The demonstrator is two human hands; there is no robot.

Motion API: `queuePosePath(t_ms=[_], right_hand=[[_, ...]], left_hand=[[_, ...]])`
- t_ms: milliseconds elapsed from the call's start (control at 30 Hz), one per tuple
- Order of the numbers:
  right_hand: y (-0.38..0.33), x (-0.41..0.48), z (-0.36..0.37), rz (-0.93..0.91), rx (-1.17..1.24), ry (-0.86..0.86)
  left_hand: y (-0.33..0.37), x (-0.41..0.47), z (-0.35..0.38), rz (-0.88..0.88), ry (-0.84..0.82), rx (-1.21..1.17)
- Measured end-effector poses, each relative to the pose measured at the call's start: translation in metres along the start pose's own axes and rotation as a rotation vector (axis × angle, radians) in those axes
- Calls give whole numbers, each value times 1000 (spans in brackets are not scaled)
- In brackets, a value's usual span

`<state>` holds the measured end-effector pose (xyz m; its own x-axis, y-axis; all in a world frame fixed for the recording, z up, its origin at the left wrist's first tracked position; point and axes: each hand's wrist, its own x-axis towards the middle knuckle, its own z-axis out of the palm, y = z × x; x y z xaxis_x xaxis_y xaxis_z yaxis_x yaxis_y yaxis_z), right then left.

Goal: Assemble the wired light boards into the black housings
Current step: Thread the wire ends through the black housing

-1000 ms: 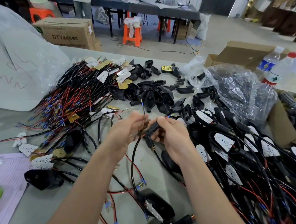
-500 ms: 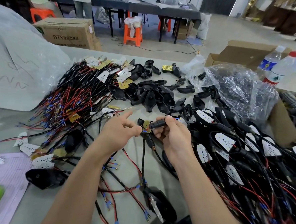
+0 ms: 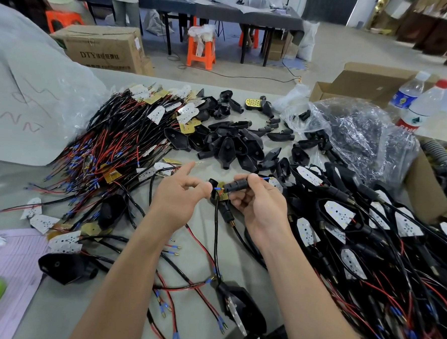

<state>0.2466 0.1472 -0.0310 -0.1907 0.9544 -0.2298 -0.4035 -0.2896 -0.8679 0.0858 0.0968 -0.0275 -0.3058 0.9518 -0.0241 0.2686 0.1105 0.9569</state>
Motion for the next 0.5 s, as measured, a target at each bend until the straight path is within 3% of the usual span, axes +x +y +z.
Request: queuePosePath(t_ms=[100,267,367,433,500], right_hand=[[-2,1,-1,-9,-20,-20],[-4,0,2,-25,-42,-53],[-4,-3,2,2,-49,-68],[-6,-4,1,14,-59,-91],[-9,-4,0,19,-68,-106]], left_hand=[[0,-3,3,32,17,37],[4,-10,16,210,267,267],[7,-11,21,264,228,329],[3,-10,23,218,243,211],[-2,-10,24,149,317,-125]])
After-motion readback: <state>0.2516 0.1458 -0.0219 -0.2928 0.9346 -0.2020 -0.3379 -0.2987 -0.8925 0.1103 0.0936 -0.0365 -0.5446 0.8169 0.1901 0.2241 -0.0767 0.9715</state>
